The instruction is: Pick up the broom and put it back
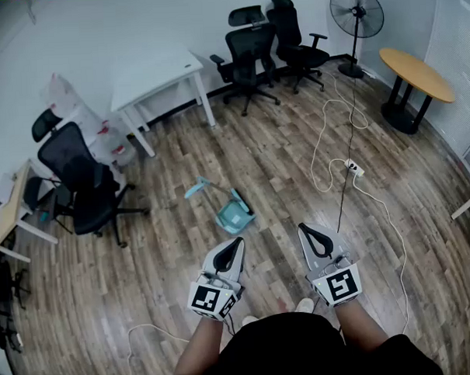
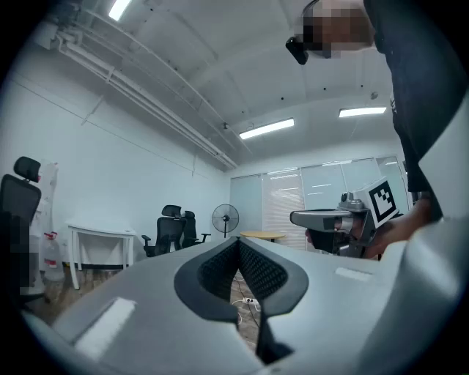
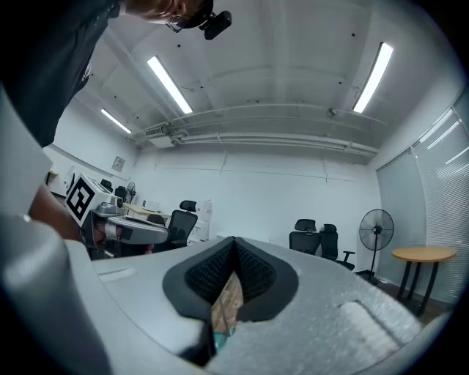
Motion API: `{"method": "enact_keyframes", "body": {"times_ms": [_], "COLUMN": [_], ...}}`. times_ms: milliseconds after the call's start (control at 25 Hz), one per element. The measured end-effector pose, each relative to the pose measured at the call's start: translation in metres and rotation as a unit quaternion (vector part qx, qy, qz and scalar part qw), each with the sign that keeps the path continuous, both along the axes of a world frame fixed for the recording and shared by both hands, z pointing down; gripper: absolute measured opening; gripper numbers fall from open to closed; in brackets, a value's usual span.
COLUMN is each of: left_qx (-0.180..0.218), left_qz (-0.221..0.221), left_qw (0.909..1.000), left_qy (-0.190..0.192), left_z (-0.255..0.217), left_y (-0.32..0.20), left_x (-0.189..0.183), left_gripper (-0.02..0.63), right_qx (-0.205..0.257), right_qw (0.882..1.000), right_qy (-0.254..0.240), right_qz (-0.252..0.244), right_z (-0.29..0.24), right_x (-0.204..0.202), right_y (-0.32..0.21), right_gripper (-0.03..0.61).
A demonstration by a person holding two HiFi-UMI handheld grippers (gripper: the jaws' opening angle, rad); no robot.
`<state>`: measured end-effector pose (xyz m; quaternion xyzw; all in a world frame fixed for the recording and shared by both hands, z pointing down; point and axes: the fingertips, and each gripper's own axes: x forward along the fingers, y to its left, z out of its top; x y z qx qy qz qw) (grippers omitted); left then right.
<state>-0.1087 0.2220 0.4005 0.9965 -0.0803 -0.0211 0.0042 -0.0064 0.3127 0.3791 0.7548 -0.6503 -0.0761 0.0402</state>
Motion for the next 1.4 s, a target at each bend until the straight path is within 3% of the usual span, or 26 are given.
{"method": "enact_keyframes", "body": {"times_ms": [360, 600, 880, 1080, 1400], "left_qx": [0.0, -0.003, -0.002, -0.02, -0.017], "left_qz": [-0.01, -0.04, -0.084, -0.086, -0.084], "left_qw": [0.9998, 0.9986, 0.9952, 0.9955, 0.996], "left_qy": [-0.016, -0.034, -0.05, -0.035, -0.026], "left_z": [0.014, 0.028, 0.043, 0.038, 0.039], "left_y": [0.01, 0.014, 0.012, -0.007, -0.067], "left_x": [0.015, 0.026, 0.024, 0.028, 0.032], "left_gripper": [0.02, 0.02, 0.02, 0.02, 0.02], "right_qx": [-0.016, -0.013, -0.022, -0.035, -0.046], "right_qw": [1.0, 0.997, 0.993, 0.993, 0.992], "right_qy": [-0.012, -0.031, -0.018, -0.022, -0.017], "right_qz": [-0.017, -0.063, -0.111, -0.112, -0.115], "right_z": [0.018, 0.033, 0.041, 0.047, 0.045], "right_x": [0.014, 0.024, 0.031, 0.038, 0.037], "right_y": [-0.002, 0.0, -0.006, -0.032, -0.1], "right_gripper": [0.002, 0.003, 0.003, 0.003, 0.003]}}
